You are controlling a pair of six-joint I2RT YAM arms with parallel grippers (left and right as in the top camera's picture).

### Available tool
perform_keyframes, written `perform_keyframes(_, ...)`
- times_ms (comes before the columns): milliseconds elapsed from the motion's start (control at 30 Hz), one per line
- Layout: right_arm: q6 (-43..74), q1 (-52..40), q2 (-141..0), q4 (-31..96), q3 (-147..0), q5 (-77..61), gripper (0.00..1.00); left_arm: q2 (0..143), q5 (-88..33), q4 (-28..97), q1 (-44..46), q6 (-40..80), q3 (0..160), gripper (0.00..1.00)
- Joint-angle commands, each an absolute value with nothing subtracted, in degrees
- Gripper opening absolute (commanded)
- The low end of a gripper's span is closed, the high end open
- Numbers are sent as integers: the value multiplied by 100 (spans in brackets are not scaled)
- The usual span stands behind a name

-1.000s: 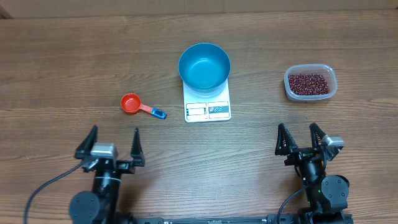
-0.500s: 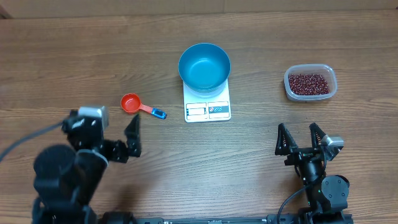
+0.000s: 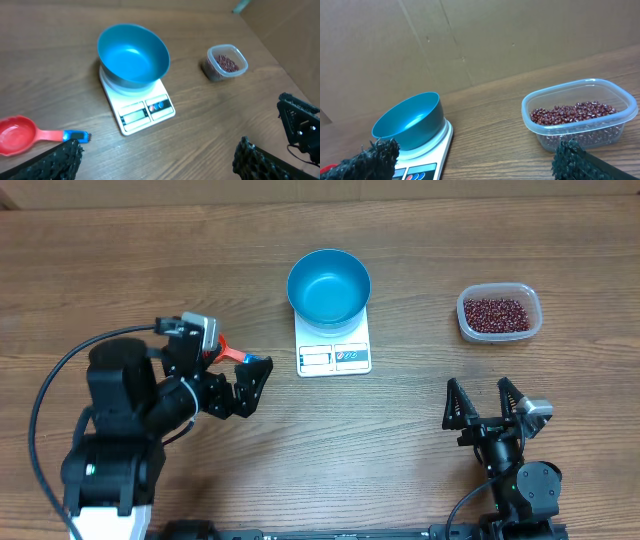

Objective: Scoop item into bowl and weigh 150g on scale
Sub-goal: 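Move the left gripper forward over the red scoop's cup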

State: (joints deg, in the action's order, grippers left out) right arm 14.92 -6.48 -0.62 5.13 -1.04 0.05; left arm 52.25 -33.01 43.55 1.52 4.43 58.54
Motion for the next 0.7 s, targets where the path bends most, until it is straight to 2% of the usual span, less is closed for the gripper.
perform_keyframes(0,1455,-679,-16,482,-47,36,100,5505,-3544,4346,152,537,5961,100)
perform_keyframes(33,1455,-679,-16,482,-47,36,100,5588,-3522,4342,152,537,5961,100)
perform_keyframes(100,1455,-679,-16,482,-47,36,100,5780,-3288,4351,152,556,5961,93)
perform_keyframes(167,1455,-679,-16,482,-47,36,100,5929,-2910,4355,152,893,5961,91)
perform_keyframes(433,1457,-679,-16,482,-47,36,100,6219,78,4947,152,3570,5961,91)
perform_keyframes(600,1455,-679,-16,482,-47,36,100,6340,497,5107,152,3881,5961,94)
perform_keyframes(667,1455,-679,-16,482,-47,36,100,6445,504,5107,152,3911,5961,91)
